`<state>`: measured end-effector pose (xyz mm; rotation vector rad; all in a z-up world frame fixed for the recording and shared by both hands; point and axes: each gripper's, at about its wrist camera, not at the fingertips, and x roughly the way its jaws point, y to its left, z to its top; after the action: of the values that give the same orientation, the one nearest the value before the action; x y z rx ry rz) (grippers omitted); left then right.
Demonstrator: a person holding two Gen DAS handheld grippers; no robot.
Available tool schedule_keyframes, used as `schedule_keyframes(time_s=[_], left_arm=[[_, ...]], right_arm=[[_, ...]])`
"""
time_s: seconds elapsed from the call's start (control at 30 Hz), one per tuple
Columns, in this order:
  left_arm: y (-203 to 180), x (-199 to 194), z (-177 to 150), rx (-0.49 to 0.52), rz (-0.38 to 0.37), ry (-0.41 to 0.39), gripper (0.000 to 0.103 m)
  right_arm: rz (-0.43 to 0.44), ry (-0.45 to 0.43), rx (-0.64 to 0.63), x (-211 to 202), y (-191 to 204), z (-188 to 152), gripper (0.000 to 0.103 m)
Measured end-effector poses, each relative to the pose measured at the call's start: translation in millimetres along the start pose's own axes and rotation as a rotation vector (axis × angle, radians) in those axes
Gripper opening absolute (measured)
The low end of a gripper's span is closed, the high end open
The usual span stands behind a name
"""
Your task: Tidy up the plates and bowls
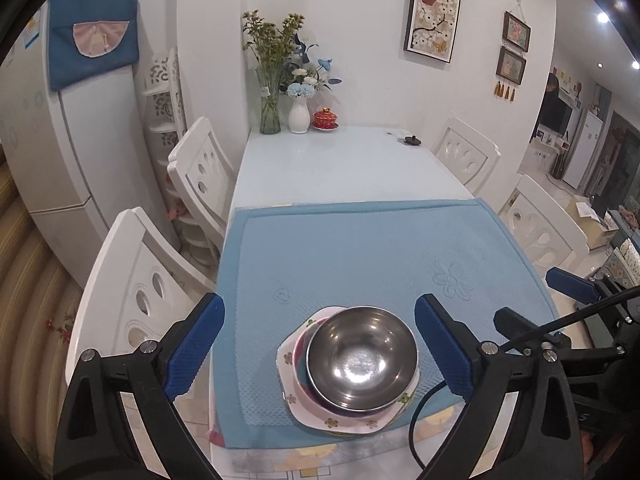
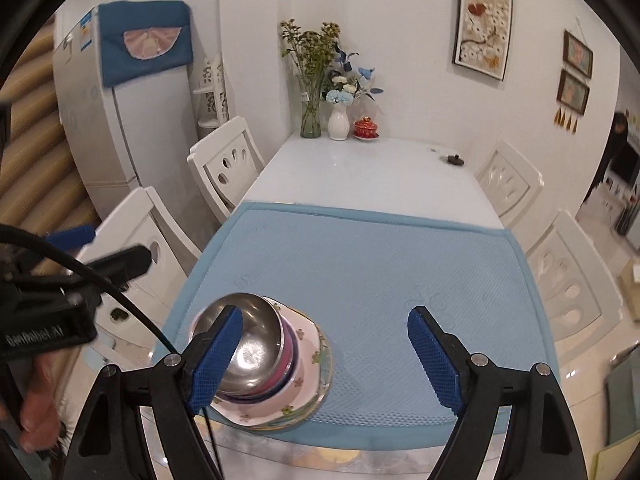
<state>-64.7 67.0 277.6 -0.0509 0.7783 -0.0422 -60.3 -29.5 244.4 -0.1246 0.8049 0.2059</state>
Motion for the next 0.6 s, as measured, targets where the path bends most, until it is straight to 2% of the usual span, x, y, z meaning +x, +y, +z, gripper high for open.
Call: schedule_keyframes(time_s=[0.43,0.6], left_arm=[[-2,-16,-12,-0.008,0.047,-0.001,0.096],[4,-19,-11,-0.04,0.036,-0.005,0.096]], right_arm=[[0.075,0.073,0.058,10,-6,-9,0.083],[0.098,0.088,0.071,11,-7,-12,0.083]])
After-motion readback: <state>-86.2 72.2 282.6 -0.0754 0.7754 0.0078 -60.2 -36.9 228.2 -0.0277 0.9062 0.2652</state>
